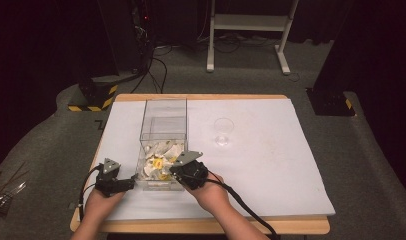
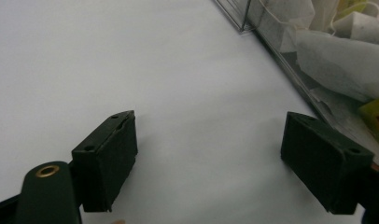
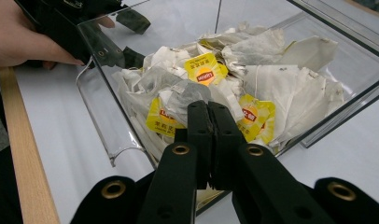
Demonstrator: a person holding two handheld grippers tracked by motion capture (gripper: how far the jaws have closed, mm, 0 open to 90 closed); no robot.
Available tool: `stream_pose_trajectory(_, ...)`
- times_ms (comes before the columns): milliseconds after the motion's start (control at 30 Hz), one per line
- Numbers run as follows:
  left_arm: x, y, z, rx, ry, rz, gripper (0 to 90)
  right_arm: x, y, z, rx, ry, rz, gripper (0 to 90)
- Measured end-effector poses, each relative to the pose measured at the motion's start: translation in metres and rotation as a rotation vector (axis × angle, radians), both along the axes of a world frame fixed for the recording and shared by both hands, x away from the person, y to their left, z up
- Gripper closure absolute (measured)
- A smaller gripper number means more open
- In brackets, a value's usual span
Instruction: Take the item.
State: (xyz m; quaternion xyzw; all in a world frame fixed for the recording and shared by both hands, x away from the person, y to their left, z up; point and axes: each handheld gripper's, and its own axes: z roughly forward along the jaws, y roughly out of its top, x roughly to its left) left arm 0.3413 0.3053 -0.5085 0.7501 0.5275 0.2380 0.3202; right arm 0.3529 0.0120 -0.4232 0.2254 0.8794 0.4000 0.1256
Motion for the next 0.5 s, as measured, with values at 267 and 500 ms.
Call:
stream_pose_trajectory(267,-0.0004,-0.0007,-0.0004,-0.005,-0.005,0.005,18.7,-0.0022,-0.0053,-0.0093,0.084,-0.023,-0.005,89.1)
stream_pose_trajectory(500,-0.0006,-0.0008,-0.0005,-0.006,-0.006,0.007,18.5,0.0010,-0.0058,-0.0073,0.141,-0.049,0.002,89.1)
